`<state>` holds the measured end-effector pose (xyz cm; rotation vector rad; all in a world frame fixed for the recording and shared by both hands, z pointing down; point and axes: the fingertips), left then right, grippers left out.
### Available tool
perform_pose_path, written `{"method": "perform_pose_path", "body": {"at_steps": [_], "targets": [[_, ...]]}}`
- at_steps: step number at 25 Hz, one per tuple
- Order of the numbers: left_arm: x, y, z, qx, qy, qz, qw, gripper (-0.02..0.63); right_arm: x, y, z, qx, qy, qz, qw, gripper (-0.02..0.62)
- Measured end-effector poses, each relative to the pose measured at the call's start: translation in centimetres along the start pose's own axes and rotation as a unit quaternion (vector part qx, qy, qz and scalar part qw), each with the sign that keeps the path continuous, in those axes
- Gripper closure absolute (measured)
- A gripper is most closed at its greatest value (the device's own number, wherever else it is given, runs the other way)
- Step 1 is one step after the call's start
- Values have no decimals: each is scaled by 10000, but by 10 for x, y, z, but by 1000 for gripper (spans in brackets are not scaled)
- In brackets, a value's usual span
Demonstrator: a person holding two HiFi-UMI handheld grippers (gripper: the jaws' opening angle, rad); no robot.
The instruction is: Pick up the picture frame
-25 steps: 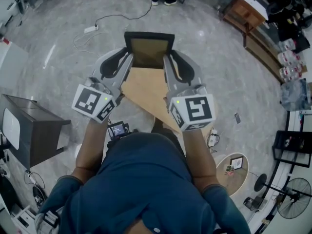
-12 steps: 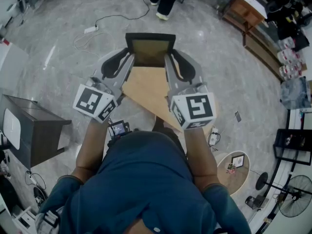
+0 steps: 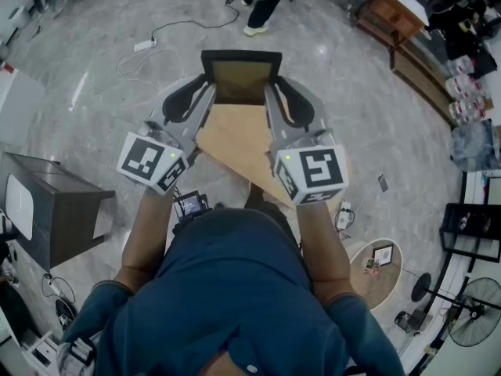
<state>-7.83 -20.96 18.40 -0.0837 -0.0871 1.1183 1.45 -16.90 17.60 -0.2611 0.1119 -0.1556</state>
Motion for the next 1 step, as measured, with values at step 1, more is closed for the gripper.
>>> {"method": "perform_pose_path", "body": {"at_steps": [1], "targets": [[1,0,1,-4,-1,1,10000,548,0,1,1,0,0,2,10000,534]]}}
Point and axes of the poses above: the fingertips, and each gripper's own axes: y backward along the fingers, x to its right, z out of its underside, and after that the axes turned 14 degrees about -x, right-handed
